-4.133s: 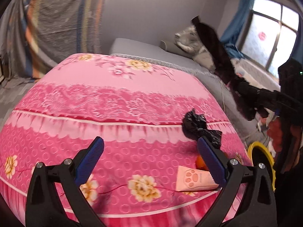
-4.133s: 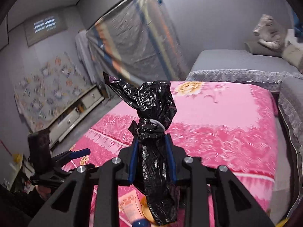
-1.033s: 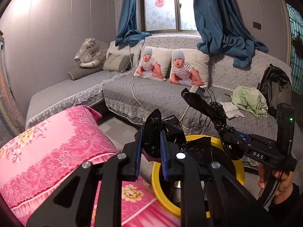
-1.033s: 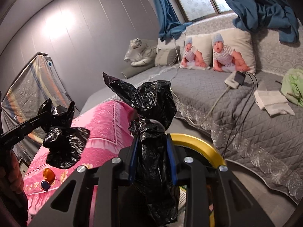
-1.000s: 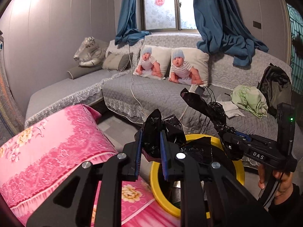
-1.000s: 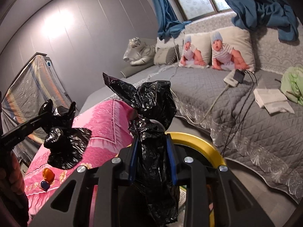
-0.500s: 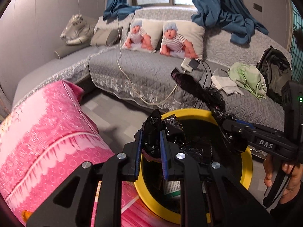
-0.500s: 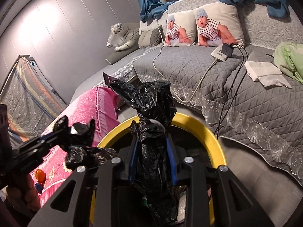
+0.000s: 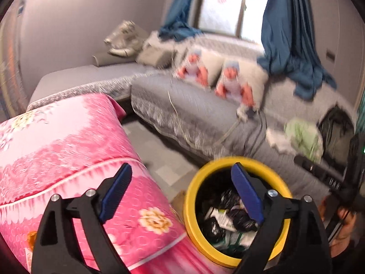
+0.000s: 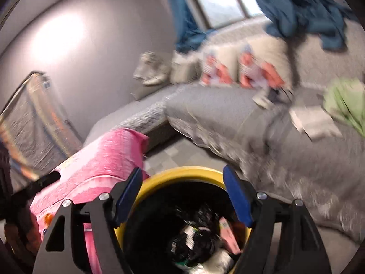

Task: Collect trash
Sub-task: 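Move both tools back toward the bed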

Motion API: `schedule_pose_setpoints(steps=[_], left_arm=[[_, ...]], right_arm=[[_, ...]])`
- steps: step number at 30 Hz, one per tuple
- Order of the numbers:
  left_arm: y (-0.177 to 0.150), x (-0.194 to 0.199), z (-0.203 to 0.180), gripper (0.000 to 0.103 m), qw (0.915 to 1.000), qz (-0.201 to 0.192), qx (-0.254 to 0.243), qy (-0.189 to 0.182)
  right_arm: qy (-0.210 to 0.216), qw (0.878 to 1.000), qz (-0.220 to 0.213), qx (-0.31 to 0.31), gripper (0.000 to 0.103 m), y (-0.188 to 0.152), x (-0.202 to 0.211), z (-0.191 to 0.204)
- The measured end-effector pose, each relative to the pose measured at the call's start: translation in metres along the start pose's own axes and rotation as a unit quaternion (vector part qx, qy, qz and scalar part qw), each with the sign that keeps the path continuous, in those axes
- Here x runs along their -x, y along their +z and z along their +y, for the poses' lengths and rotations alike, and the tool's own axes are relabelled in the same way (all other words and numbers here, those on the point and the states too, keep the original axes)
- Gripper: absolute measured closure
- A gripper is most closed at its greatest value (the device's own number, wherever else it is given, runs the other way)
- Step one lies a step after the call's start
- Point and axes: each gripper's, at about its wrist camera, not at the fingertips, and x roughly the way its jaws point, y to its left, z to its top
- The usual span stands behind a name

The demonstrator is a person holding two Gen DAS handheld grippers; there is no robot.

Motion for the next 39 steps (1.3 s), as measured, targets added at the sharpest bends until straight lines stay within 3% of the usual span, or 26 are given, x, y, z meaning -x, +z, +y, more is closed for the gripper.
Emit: schedule_pose_setpoints(steps=[4, 8, 12, 15, 22, 28, 31, 33, 36, 39], left_arm=[[0.007, 0.053, 0.038, 0.014, 0.9975, -0.061, 0.018, 0.028], [0.002, 0.116, 0.085, 0.011, 0.9865, -0.121, 0.023, 0.107], [-0.015, 0.170, 0.128, 0.011, 0.9684, -0.147, 0.026, 0.199], [-0.039, 0.200, 0.160, 0.010, 0.9588, -0.141, 0.056, 0.240], [-0.086, 0.222, 0.212, 0.010, 0.9546, -0.094, 0.120, 0.256], [-0.107, 0.224, 0.239, 0.010, 0.9612, -0.074, 0.138, 0.227], [-0.111, 0.222, 0.244, 0.010, 0.9657, -0.074, 0.141, 0.205], [-0.114, 0.225, 0.245, 0.010, 0.9680, -0.078, 0.134, 0.197], [-0.115, 0.227, 0.245, 0.009, 0.9686, -0.079, 0.125, 0.200], [-0.117, 0.225, 0.249, 0.009, 0.9692, -0.075, 0.133, 0.194]], right_arm=[[0.087, 0.992, -0.017, 0.085, 0.033, 0.007, 0.008, 0.050], [0.171, 0.974, -0.004, 0.145, 0.033, 0.007, 0.003, 0.100], [0.228, 0.954, 0.041, 0.191, 0.034, -0.003, -0.020, 0.157], [0.277, 0.929, 0.099, 0.222, 0.034, -0.021, -0.043, 0.207], [0.332, 0.872, 0.205, 0.296, 0.034, -0.071, -0.083, 0.311], [0.330, 0.845, 0.265, 0.326, 0.034, -0.094, -0.113, 0.353], [0.324, 0.845, 0.268, 0.329, 0.034, -0.096, -0.118, 0.357], [0.339, 0.839, 0.258, 0.338, 0.034, -0.092, -0.113, 0.356], [0.366, 0.821, 0.241, 0.365, 0.034, -0.092, -0.101, 0.353], [0.402, 0.792, 0.241, 0.391, 0.042, -0.095, -0.084, 0.348]])
